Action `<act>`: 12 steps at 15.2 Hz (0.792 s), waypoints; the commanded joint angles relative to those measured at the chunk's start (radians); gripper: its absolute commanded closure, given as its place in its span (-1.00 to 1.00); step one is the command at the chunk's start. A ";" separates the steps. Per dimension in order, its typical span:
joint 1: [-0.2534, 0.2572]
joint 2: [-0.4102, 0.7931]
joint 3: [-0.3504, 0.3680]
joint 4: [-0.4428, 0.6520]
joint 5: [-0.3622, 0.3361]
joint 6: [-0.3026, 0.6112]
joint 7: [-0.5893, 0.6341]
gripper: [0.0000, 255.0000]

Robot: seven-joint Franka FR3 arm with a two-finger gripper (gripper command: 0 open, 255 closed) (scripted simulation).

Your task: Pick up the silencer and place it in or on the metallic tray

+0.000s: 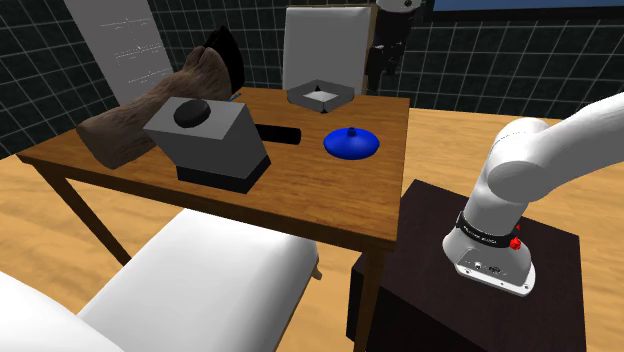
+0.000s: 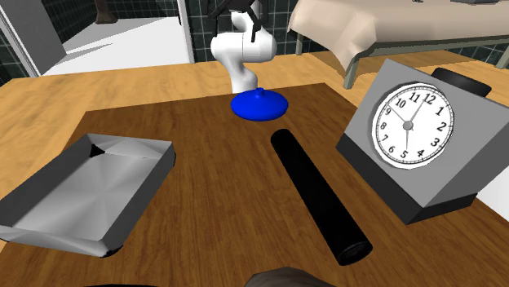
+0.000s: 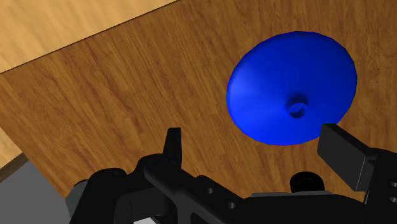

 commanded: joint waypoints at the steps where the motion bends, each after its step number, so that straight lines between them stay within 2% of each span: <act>1: 0.000 0.000 0.000 0.000 0.000 0.000 0.000 -1.00; 12: 0.018 0.450 0.060 0.232 0.030 0.156 0.042 -1.00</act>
